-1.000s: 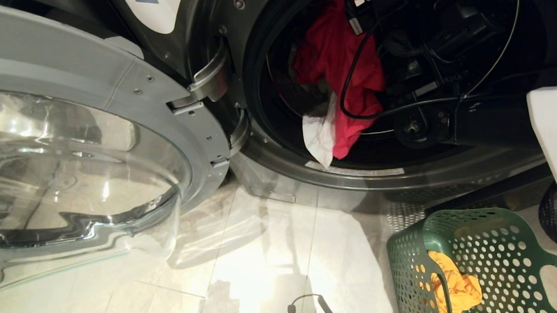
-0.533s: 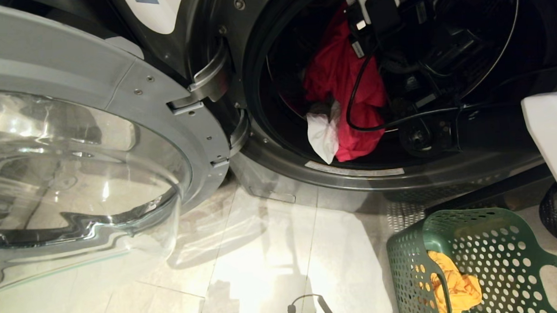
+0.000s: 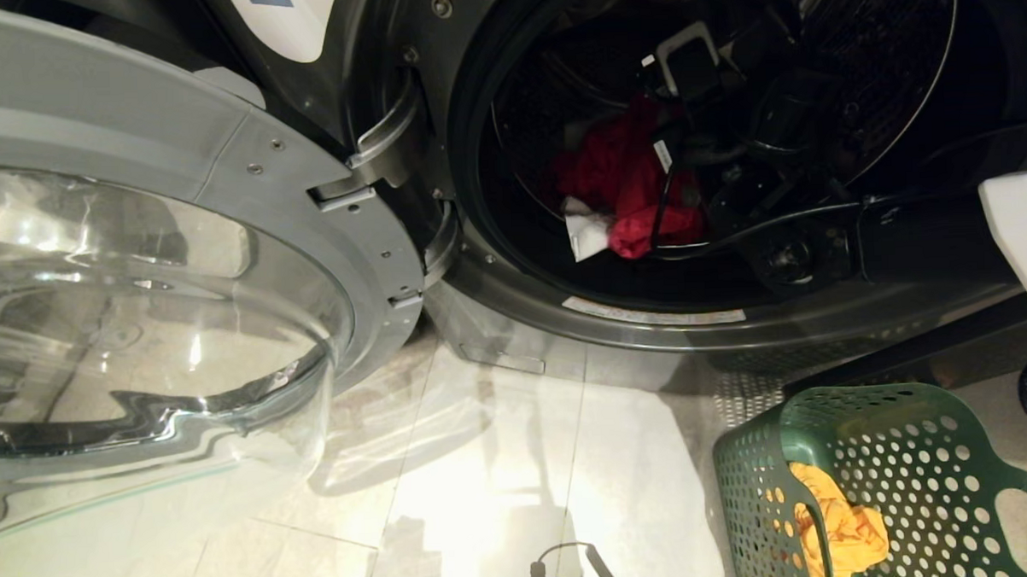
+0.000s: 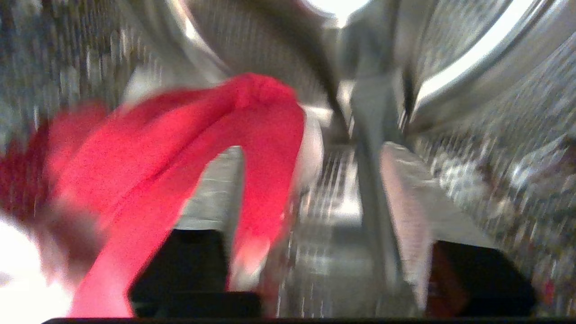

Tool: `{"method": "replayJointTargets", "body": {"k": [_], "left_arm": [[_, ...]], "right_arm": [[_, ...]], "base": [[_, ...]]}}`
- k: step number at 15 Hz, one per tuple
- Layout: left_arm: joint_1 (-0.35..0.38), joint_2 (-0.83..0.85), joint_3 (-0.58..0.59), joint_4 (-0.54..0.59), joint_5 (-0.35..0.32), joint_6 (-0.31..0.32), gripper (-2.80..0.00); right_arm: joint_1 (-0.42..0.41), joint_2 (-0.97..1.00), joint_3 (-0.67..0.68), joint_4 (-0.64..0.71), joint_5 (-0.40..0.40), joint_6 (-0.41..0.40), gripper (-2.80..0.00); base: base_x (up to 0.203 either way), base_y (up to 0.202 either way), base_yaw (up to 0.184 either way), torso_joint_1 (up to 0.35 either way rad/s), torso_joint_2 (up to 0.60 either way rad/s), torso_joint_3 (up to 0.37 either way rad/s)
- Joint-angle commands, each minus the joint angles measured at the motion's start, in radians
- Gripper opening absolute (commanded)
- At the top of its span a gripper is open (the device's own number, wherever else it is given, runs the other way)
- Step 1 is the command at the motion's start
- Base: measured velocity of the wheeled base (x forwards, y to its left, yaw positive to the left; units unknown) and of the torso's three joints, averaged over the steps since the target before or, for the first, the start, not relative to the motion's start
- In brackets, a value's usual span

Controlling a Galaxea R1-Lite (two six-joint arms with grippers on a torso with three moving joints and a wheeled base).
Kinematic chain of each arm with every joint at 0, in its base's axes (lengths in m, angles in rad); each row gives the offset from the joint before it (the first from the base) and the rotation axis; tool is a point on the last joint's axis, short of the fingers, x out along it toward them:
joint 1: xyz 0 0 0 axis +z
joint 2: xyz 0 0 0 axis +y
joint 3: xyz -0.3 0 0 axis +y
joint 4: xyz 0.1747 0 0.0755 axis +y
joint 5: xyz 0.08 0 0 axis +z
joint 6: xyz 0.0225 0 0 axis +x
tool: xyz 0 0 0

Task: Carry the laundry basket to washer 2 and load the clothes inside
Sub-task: Place the clothes into the washing machine

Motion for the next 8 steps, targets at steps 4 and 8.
{"method": "replayJointTargets", "body": {"k": [4, 8], "left_arm": [[0.0, 0.001, 0.0, 0.0, -0.001, 0.0, -2.8], [0.0, 0.001, 0.0, -0.001, 0.0, 0.0, -2.8]], "right_arm": [[0.022, -0.285, 0.291, 0.212, -0.009, 0.111, 0.0], [0.117, -0.592, 0.519, 0.549, -0.004, 0.271, 0.0]], "base": [[0.0, 0.0, 0.0, 0.0, 0.0, 0.0], [0.0, 0.0, 0.0, 0.0, 0.0, 0.0]]}}
